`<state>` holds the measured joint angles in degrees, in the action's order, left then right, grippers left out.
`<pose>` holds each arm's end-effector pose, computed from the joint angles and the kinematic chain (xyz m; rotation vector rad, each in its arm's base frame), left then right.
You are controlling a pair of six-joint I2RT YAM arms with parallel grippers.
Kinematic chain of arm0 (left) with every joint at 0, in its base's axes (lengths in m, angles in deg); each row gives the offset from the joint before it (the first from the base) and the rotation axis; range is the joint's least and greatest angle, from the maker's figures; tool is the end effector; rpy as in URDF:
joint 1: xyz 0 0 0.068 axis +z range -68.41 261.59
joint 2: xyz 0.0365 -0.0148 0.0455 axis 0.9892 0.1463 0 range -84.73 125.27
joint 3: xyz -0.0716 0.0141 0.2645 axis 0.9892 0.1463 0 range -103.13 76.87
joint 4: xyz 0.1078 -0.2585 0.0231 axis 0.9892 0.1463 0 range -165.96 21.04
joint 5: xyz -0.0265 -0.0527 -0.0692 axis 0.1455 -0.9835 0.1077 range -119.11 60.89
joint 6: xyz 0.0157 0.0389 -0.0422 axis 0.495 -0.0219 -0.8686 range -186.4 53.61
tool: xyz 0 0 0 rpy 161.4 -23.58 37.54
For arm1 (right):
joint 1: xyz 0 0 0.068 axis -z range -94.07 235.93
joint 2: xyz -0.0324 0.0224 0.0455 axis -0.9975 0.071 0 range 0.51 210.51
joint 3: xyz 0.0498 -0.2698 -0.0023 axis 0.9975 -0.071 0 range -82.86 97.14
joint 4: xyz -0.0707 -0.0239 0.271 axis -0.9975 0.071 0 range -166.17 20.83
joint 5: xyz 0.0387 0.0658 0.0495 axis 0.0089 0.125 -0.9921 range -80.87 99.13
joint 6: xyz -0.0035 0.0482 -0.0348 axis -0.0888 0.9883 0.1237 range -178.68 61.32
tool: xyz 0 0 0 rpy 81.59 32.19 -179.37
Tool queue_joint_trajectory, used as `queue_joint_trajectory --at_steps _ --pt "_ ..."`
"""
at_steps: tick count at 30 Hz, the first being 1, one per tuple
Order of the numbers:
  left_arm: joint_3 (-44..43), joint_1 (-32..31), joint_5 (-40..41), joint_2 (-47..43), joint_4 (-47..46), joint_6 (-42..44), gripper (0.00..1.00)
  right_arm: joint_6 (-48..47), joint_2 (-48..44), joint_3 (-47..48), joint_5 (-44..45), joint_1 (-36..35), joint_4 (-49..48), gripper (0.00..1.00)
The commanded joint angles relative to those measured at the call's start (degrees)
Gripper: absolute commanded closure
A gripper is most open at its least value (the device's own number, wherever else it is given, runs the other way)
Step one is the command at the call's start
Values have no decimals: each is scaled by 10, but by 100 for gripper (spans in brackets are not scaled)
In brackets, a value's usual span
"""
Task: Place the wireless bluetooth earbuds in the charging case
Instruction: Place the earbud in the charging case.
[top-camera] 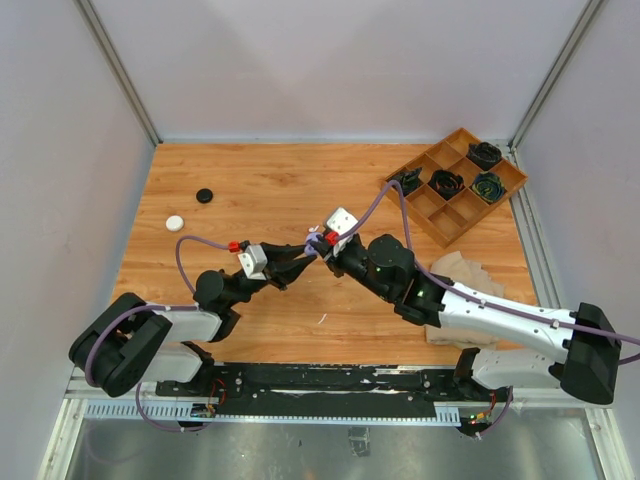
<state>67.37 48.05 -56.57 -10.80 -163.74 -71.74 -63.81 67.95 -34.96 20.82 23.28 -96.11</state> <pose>0.1713 -0.1375 0.1996 0.7119 1.0365 -0.8683 0.1483 0.2673 0.3272 -0.7508 1.4115 0.6279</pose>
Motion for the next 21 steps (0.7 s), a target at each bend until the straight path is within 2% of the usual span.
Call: queue_joint_trajectory --at_steps 1,21 --pt "-3 2 13 -10 -142 -7 100 -22 5 -7 21 -16 -14 88" --pt "0 2 61 0 -142 -45 100 -59 21 -12 44 -41 -24 86"
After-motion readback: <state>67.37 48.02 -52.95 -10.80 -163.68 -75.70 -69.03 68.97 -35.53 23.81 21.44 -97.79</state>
